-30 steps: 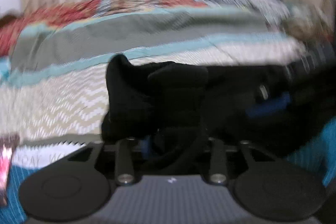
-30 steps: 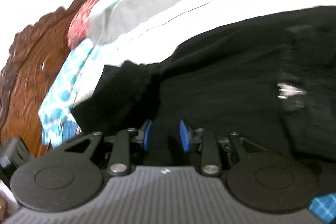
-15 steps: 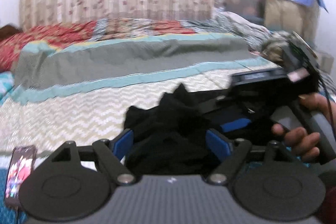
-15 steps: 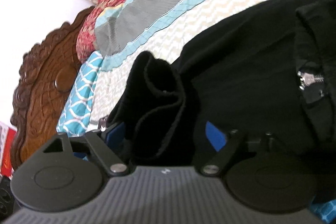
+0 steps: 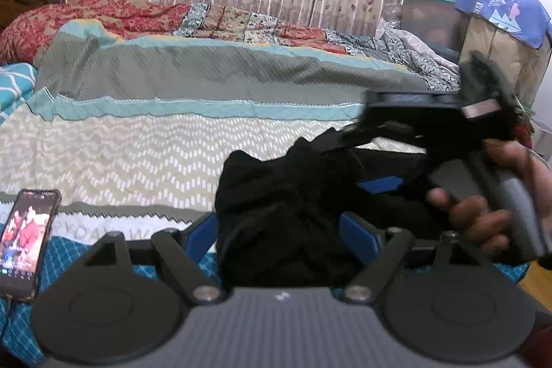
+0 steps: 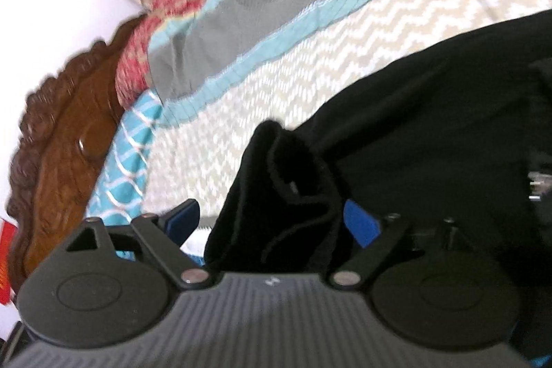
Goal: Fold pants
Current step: 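Fold the held waist corner over with the left gripper while the right gripper grasps the pants fabric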
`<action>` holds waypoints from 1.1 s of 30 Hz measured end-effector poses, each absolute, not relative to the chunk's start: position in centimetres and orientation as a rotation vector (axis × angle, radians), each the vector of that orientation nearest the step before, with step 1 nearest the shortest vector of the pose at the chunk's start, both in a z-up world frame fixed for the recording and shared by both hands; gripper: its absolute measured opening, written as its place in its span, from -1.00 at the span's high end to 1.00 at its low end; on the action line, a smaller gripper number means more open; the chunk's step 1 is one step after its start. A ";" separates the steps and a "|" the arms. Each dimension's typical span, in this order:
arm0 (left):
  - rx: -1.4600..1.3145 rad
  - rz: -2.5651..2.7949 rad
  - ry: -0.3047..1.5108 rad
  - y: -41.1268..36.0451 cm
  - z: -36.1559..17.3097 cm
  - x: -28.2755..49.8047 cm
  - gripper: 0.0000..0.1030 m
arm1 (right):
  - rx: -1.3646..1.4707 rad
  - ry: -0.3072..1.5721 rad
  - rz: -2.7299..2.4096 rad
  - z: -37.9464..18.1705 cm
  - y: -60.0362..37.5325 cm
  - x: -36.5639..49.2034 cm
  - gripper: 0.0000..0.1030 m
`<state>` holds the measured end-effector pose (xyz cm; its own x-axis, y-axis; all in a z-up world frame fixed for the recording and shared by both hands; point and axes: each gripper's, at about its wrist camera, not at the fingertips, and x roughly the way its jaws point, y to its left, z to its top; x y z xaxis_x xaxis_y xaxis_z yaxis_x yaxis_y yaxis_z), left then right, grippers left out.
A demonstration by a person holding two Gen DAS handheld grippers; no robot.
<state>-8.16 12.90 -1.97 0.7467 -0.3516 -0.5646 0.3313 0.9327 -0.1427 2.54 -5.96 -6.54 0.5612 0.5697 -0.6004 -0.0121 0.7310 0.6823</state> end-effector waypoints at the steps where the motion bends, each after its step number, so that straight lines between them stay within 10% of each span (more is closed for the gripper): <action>1: -0.037 -0.375 0.630 13.0 -2.1 -8.3 -0.56 | 0.643 0.929 0.355 -6.9 -5.4 2.6 -0.87; 9: -0.096 -0.359 0.673 14.2 -2.9 -7.6 -0.57 | 0.667 1.014 0.317 -9.5 -5.7 2.8 -0.72; 11: -0.131 -0.356 0.689 14.5 -3.1 -7.3 -0.57 | 0.712 1.029 0.363 -9.6 -6.1 2.9 0.03; 14: -0.159 -0.350 0.699 14.9 -3.1 -7.1 -0.57 | 0.708 1.029 0.387 -9.1 -5.9 3.1 0.45; 24: -0.209 -0.336 0.700 15.1 -2.1 -6.1 -0.57 | 0.635 0.778 0.458 -3.3 -9.2 1.5 0.51; 33: -0.163 -0.396 0.707 11.8 -1.6 -4.8 -0.57 | 0.648 0.911 0.136 -9.4 -14.9 0.7 0.41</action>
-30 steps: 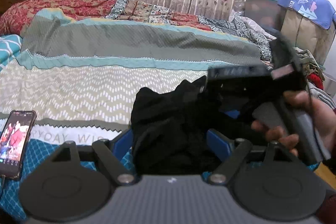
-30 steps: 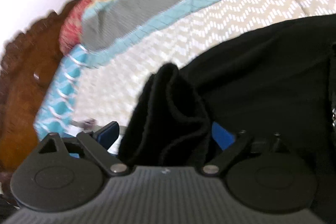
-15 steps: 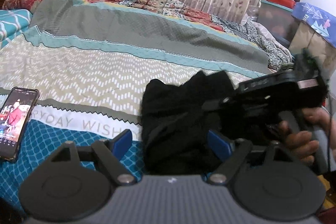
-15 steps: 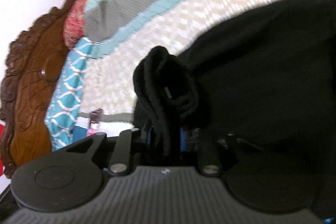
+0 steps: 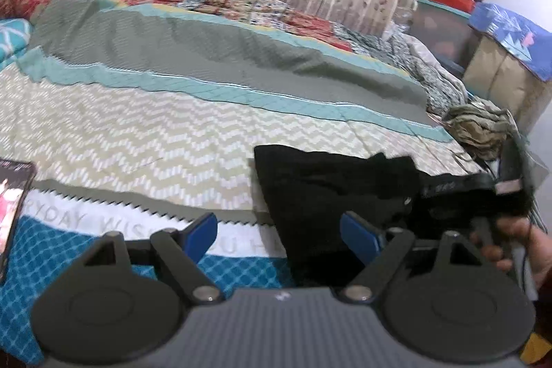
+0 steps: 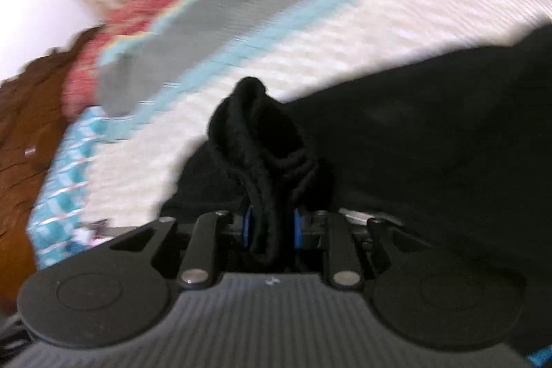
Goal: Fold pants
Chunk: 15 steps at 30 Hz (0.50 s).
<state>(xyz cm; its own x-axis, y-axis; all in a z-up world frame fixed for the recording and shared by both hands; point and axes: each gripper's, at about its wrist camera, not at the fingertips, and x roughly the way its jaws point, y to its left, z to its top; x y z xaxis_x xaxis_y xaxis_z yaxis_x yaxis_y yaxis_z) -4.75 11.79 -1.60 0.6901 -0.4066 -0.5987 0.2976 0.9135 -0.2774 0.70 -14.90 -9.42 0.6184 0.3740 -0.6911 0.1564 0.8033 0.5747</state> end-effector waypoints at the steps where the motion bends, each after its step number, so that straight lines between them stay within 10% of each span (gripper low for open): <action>1: -0.155 -0.404 0.708 11.3 -1.6 -4.5 -0.57 | 0.673 0.902 0.137 -9.6 -15.2 0.4 0.39; 8: -0.173 -0.461 0.680 8.5 -0.4 -2.7 -0.48 | 0.575 0.776 0.085 -6.1 -15.0 -1.2 0.16; 15: -0.149 -0.605 0.687 4.9 -1.0 -1.0 0.37 | 0.553 0.636 0.166 -3.4 -14.8 0.3 0.32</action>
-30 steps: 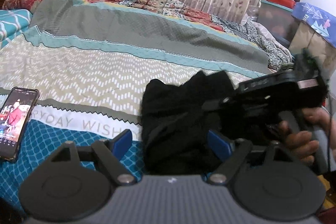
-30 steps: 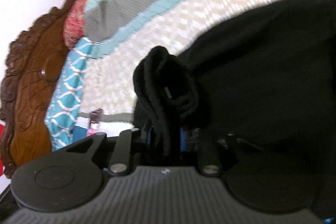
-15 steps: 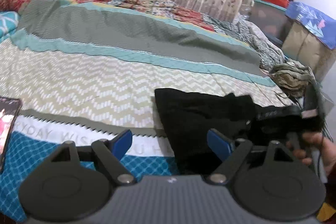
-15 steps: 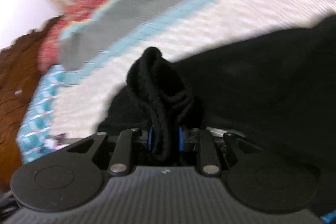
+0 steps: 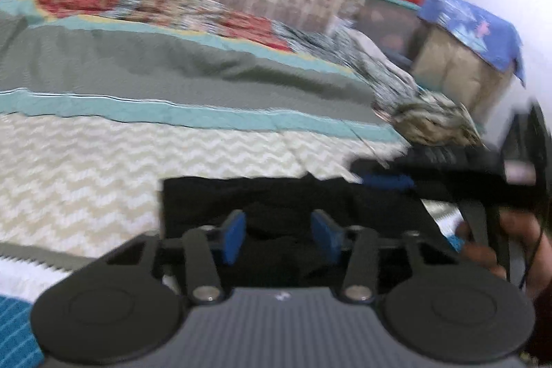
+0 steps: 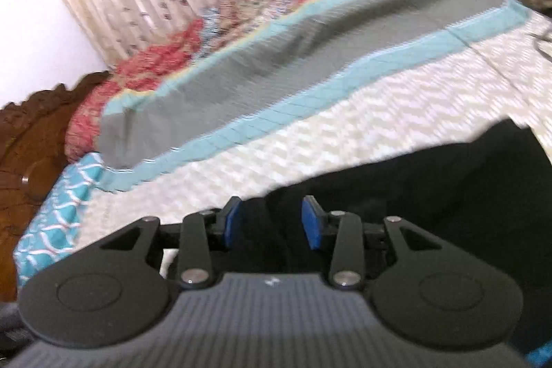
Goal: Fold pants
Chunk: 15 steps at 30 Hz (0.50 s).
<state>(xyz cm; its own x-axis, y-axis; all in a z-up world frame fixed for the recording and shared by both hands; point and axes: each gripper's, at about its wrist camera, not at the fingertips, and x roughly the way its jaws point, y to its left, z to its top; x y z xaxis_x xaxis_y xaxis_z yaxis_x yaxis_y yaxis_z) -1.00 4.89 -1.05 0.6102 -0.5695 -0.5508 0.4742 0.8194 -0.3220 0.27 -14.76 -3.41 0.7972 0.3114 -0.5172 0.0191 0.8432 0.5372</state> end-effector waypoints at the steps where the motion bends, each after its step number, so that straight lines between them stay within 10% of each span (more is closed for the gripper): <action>1: -0.128 -0.629 0.700 4.1 -1.5 -0.9 0.46 | 0.559 0.657 0.184 -3.7 -14.4 1.1 0.42; 7: 0.137 -0.581 0.862 0.7 -7.5 -1.0 0.70 | 0.499 0.895 0.102 -10.5 -13.8 6.0 0.58; 15: 0.059 -0.619 0.819 2.4 -5.2 -2.2 0.48 | 0.629 0.691 0.104 -6.9 -18.2 2.2 0.38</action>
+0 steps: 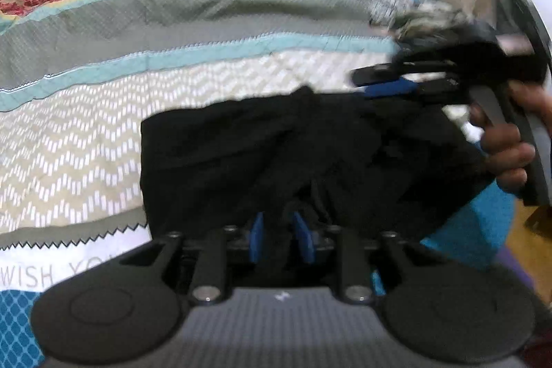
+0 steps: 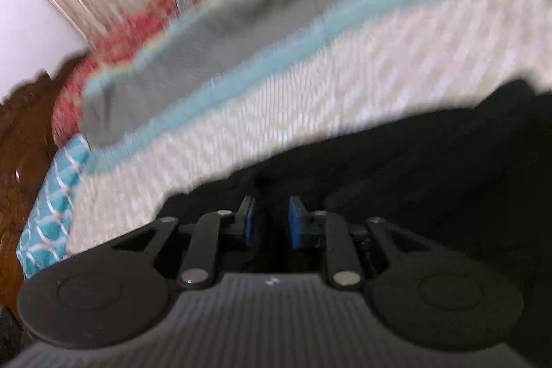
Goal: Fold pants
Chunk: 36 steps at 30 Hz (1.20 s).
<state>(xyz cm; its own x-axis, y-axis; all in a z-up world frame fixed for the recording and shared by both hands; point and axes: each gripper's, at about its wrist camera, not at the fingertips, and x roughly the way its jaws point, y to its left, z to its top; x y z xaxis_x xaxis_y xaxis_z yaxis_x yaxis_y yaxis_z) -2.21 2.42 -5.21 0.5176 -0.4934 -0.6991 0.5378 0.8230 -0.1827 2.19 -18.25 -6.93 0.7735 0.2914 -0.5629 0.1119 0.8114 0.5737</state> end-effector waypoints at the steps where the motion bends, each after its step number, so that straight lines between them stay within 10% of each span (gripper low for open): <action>1: 0.036 -0.629 0.812 2.7 -4.7 -2.3 0.45 | 0.650 0.653 0.076 -6.6 -19.5 1.2 0.24; 21: -0.030 -0.727 1.004 -6.1 -7.5 4.2 0.39 | 0.877 0.619 -0.171 -12.0 -29.1 -9.9 -0.18; 24: -0.044 -0.712 1.028 -5.9 -6.3 4.3 0.42 | 0.893 0.664 -0.126 -12.6 -29.0 -10.1 0.55; 28: -0.127 -0.744 1.005 -5.0 -3.1 4.6 0.38 | 0.865 0.630 -0.066 -10.0 -27.9 -10.4 0.68; 34: -0.206 -0.846 0.931 -6.4 2.7 5.8 -0.23 | 0.612 0.554 0.069 -3.7 -21.8 -8.9 0.69; 36: -0.163 -0.868 0.924 -7.9 4.0 6.2 -0.71 | 0.485 0.559 0.101 -2.5 -18.7 -8.4 0.69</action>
